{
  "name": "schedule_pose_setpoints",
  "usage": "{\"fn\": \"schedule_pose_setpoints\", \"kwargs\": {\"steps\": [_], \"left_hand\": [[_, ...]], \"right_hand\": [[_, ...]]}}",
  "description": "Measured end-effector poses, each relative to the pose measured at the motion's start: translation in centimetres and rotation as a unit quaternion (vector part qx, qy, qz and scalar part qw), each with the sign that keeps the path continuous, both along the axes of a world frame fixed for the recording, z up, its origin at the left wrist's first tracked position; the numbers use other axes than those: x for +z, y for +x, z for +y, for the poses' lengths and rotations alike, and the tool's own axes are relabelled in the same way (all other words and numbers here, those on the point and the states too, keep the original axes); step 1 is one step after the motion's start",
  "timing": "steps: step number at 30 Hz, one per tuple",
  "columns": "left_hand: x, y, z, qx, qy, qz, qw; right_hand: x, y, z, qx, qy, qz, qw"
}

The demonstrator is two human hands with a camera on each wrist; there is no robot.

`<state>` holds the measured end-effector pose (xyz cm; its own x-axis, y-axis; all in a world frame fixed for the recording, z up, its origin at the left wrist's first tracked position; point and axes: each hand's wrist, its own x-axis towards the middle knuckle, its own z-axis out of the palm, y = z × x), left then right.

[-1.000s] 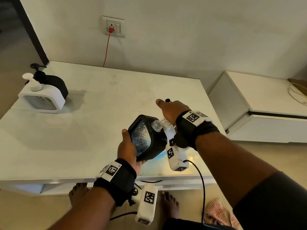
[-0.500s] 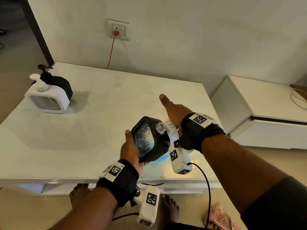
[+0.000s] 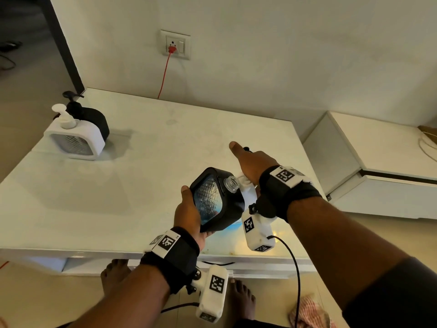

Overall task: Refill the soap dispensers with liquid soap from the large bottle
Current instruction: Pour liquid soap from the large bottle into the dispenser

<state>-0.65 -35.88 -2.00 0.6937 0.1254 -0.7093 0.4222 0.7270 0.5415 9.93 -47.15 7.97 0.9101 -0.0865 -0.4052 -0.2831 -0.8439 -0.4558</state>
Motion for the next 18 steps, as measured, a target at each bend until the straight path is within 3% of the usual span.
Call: {"fn": "schedule_pose_setpoints", "kwargs": {"steps": [4,18], "left_hand": [[-0.1,0.2,0.0,0.004,-0.007,0.0,1.0],[-0.4,0.2,-0.2,0.001,-0.005,-0.006,1.0]], "right_hand": [[0.8,0.2,0.0,0.01,0.041,0.029,0.999],[-0.4,-0.3,-0.1,-0.023,-0.03,-0.018,0.999]]}}
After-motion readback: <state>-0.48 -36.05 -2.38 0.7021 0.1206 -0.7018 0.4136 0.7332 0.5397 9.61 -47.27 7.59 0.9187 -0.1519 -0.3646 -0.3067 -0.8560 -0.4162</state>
